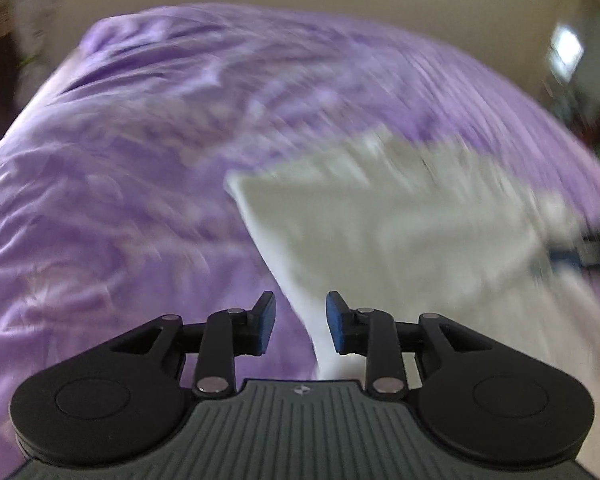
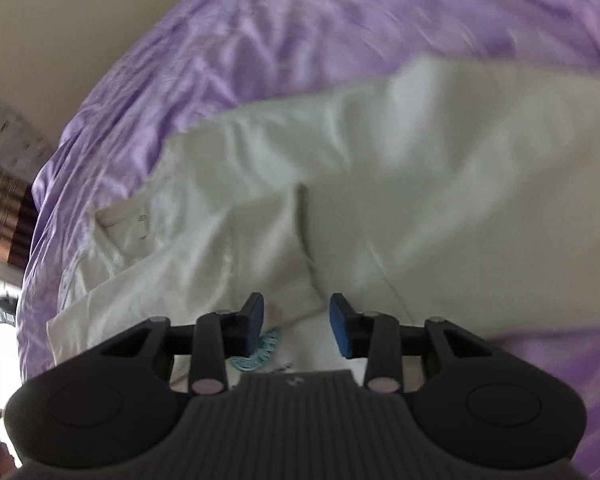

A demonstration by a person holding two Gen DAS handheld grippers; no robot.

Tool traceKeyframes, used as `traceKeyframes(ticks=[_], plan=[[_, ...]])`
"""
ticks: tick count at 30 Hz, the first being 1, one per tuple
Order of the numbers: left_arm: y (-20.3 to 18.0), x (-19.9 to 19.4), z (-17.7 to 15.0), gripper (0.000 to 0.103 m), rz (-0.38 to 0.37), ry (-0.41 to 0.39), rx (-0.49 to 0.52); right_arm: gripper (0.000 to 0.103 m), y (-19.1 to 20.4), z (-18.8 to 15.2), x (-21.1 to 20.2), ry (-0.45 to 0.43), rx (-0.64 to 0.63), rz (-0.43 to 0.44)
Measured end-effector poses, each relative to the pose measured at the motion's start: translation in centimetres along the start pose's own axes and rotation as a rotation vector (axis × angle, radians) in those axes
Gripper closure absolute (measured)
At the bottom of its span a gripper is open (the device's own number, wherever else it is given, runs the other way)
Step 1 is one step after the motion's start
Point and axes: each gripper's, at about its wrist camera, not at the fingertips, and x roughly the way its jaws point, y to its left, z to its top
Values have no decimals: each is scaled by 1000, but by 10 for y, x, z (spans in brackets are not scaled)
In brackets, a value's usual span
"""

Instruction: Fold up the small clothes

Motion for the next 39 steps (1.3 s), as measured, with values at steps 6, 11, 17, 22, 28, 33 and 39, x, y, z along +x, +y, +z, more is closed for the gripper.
traceKeyframes(ticks=[6,11,17,22,28,33,39], plan=[[-33,4,-30,59,44,61,224,97,-6,-5,5,-19,56,59],[-59,38,-40,67,138,90,363,103,6,-5,-5,-55,24,53],[-31,21,-29,95,105,54,146,103,31,-13,-53,-152,-81,88],[-20,26,-47,95,103,107,20,103,-7,-30,-31,-77,-32,-60],[-13,25,-39,89,95,176,-28,103,-30,-32,-18,-48,46,-15],[-8,0,-37,76,145,180,-7,95,-26,-23,-51,-62,11,-20],[-1,-43,-33,76,141,77,-100,82,-47,-16,-137,-149,-1,-17]])
